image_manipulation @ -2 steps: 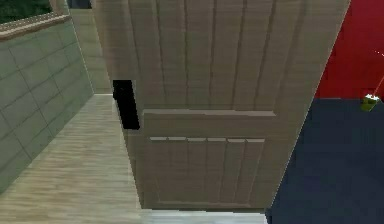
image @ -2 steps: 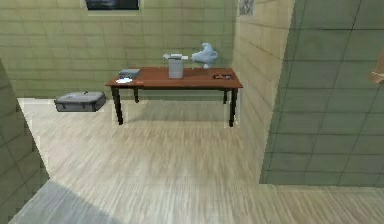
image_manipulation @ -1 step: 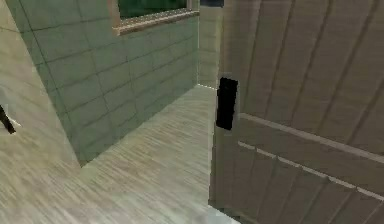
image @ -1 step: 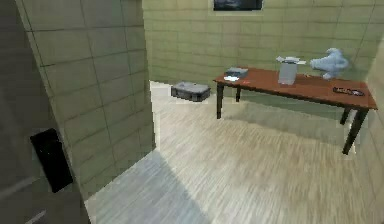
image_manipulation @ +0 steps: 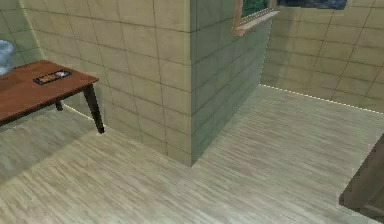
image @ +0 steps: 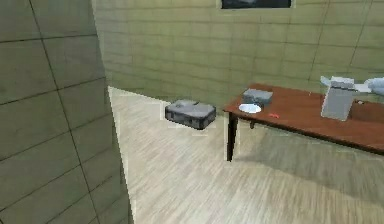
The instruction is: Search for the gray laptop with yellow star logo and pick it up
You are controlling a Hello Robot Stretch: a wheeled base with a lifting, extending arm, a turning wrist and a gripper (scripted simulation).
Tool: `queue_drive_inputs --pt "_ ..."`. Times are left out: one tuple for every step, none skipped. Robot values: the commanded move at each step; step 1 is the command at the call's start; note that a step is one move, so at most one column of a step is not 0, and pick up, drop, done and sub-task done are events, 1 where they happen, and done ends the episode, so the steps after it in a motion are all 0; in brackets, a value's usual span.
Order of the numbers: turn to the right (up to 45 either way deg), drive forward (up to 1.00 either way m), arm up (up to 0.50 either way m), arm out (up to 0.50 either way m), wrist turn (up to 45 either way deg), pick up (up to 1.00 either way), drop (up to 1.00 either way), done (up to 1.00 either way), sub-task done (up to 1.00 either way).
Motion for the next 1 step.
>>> queue_drive_inputs --pt "-3.0 0.0 0.0 0.0 0.0 0.0 0.0 0.0 0.0"
